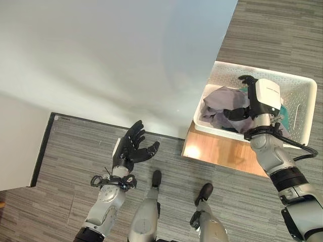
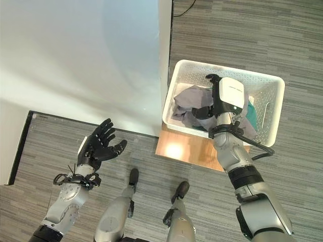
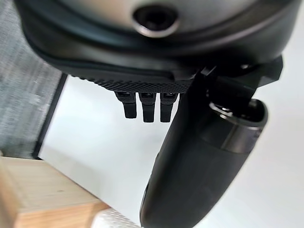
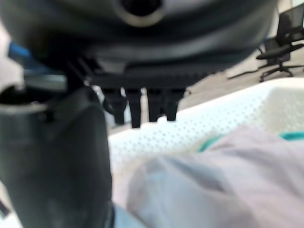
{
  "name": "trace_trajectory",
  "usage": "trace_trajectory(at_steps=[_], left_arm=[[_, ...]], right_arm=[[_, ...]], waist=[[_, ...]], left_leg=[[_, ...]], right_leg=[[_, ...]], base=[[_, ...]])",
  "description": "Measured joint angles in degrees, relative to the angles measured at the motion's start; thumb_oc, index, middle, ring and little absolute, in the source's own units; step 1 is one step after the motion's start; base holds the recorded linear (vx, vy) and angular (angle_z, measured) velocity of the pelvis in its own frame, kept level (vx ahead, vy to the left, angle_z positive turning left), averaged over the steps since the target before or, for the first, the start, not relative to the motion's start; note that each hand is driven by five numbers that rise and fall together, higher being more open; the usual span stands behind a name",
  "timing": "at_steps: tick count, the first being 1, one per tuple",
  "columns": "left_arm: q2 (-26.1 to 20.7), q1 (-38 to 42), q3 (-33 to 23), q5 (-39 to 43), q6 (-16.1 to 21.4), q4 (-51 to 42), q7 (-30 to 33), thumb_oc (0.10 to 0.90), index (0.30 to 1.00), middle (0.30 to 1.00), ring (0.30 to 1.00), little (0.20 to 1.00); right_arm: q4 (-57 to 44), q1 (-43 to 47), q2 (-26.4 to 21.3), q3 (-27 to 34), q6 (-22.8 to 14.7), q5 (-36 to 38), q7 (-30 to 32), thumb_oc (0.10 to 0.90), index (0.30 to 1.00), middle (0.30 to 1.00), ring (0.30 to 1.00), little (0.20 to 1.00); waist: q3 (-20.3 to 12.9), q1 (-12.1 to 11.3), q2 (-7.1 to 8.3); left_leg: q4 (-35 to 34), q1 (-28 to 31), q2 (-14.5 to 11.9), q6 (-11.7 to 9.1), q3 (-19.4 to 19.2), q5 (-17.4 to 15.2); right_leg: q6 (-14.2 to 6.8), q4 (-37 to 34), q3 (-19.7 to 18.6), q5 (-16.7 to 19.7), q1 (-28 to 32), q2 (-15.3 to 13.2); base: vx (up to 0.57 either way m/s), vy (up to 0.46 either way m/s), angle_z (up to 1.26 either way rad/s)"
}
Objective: Pick up bed clothes into laundry basket.
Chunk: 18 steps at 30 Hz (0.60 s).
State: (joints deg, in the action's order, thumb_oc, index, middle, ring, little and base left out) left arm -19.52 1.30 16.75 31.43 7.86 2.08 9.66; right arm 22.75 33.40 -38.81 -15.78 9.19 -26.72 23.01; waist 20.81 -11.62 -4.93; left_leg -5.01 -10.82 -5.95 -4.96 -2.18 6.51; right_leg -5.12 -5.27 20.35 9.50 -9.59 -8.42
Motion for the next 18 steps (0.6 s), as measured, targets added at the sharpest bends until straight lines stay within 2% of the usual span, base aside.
trace_trajectory(at_steps=[4,6,10,12,16,18], left_arm=[[-0.01,0.65,-0.38,-0.02,0.0,-0.25,-0.02,0.8,0.9,0.9,0.9,0.9],[-0.01,0.62,-0.76,-0.03,-0.05,-0.43,-0.02,0.8,0.9,0.9,0.9,0.9],[0.05,0.75,-1.28,-0.08,-0.15,-0.55,-0.01,0.8,0.9,0.9,0.9,0.9],[0.51,-0.25,-1.23,-0.1,-0.68,-0.63,-0.04,0.8,0.9,0.9,0.9,0.9],[0.79,-1.89,-1.21,-0.23,-0.76,-0.78,-0.07,0.8,0.9,0.9,0.9,0.9],[0.78,-2.69,-1.31,-0.74,-0.76,-0.79,-0.05,0.8,0.9,0.9,0.9,0.9]], right_arm=[[-5.49,-2.57,0.04,1.77,-0.02,-0.39,-0.16,0.8,0.9,0.9,0.9,0.9],[-9.06,-3.81,0.45,3.13,-0.2,-0.93,-0.38,0.8,0.9,0.9,0.9,0.9],[-13.37,-6.41,3.81,6.7,-1.18,-1.49,-0.36,0.8,0.9,0.9,0.9,0.9],[-19.25,-17.53,9.03,9.99,-2.98,-1.17,-1.06,0.8,0.9,0.9,0.9,0.9],[-19.31,-31.19,13.02,10.68,-3.72,1.12,-3.21,0.8,0.9,0.9,0.9,0.9],[-19.43,-35.05,15.16,11.21,-3.8,1.75,-4.06,0.8,0.9,0.9,0.9,0.9]], waist=[[0.0,0.38,0.0],[-0.01,1.34,0.02],[-0.31,2.4,0.75],[-0.97,3.34,1.04],[-4.76,4.94,2.33],[-5.74,5.45,2.39]], left_leg=[[-0.02,2.7,-0.02,0.08,-0.46,-0.09],[-0.02,4.27,-0.01,0.17,-0.59,-0.29],[-0.04,5.71,0.07,0.18,-1.38,-0.36],[-0.05,8.46,-0.14,0.15,-1.97,-0.63],[-0.06,9.51,-0.2,0.23,-2.1,-0.8],[-0.08,10.19,-0.23,0.23,-2.14,-0.97]], right_leg=[[-0.01,-0.01,-0.12,-0.01,2.58,0.01],[-0.03,-0.01,-0.21,-0.05,4.12,0.02],[-0.35,-0.03,-1.07,-0.66,5.1,-0.13],[-0.13,-0.04,-1.66,-1.03,7.51,0.05],[-0.16,-0.06,-1.72,-1.19,8.5,0.09],[-0.31,-0.15,-1.75,-1.39,9.12,0.08]], base=[[0.03,0.003,-0.02],[0.02,-0.001,-0.03],[0.06,-0.015,-0.08],[0.08,-0.048,-0.14],[0.01,-0.027,-0.03],[0.0,0.0,0.0]])
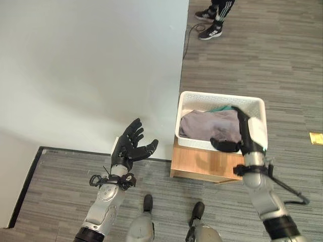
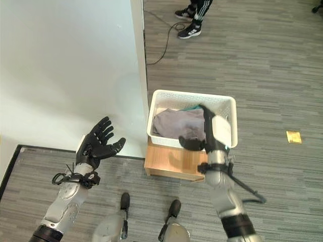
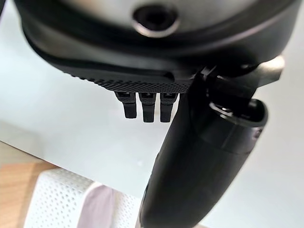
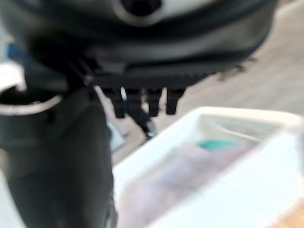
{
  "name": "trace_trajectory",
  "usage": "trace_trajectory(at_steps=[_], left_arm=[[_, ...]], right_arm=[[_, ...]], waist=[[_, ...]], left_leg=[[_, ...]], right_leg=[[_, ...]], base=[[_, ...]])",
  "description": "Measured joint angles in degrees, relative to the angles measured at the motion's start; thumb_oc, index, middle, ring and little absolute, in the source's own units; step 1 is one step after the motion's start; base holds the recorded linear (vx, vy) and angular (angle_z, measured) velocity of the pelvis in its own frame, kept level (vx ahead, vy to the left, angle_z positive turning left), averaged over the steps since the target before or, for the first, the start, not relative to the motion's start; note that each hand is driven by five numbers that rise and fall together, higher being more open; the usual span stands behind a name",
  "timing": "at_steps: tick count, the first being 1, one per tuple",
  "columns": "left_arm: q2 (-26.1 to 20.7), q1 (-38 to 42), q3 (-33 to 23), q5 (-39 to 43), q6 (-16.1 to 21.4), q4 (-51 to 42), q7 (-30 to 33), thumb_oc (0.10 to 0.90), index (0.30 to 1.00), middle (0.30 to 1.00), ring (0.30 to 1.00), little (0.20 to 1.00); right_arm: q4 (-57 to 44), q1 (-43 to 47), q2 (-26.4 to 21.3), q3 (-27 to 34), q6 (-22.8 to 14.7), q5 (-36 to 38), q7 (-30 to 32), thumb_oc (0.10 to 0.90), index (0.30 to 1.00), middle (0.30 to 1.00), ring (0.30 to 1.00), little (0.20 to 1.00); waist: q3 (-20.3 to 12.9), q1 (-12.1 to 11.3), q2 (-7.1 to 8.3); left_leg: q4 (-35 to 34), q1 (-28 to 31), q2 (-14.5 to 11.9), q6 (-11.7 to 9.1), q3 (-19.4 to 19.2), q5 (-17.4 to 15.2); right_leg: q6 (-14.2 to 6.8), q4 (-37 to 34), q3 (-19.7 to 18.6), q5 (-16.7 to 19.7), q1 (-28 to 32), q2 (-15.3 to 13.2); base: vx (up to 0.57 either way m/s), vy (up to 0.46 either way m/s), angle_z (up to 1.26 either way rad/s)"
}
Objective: Pick up bed clothes into laundry basket.
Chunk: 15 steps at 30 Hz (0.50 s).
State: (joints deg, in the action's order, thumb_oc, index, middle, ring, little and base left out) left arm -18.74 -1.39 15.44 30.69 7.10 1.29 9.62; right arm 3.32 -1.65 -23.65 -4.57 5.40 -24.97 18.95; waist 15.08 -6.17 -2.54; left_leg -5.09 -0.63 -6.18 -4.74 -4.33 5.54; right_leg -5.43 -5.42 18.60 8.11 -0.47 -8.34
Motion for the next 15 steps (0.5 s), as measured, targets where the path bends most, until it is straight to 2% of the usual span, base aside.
trace_trajectory(at_steps=[5,11,15], left_arm=[[-0.02,-3.1,-0.24,-2.3,-0.02,0.03,0.06,0.8,0.9,0.9,0.9,0.9],[-0.03,-5.07,0.13,-2.89,-0.05,0.05,0.07,0.8,0.9,0.9,0.9,0.9],[-0.28,-7.69,0.32,-6.13,-1.2,1.64,0.24,0.8,0.9,0.9,0.9,0.9]], right_arm=[[-0.1,-4.95,1.02,-1.68,-1.58,0.55,-1.08,0.8,0.9,0.9,0.9,0.9],[-0.12,-5.31,1.13,-2.3,-3.38,0.59,-1.26,0.8,0.9,0.9,0.9,0.9],[-0.3,-6.99,2.55,-3.24,-4.37,3.67,-1.17,0.8,0.9,0.9,0.9,0.9]], waist=[[-2.07,0.88,-0.28],[-3.86,0.58,-0.31],[-4.69,0.72,-0.81]], left_leg=[[-0.05,1.55,-0.08,0.09,-0.94,-0.29],[-0.2,1.74,-0.06,0.3,-1.29,-0.5],[-0.22,3.67,-0.1,0.17,-1.37,-0.96]], right_leg=[[-0.42,-0.28,-0.74,-0.48,1.01,0.04],[-0.31,-0.29,-1.37,-0.53,1.03,0.02],[-0.44,-0.29,-1.46,-0.76,2.86,0.04]], base=[[-0.01,-0.002,-0.08],[0.0,-0.006,-0.03],[0.0,-0.009,-0.04]])
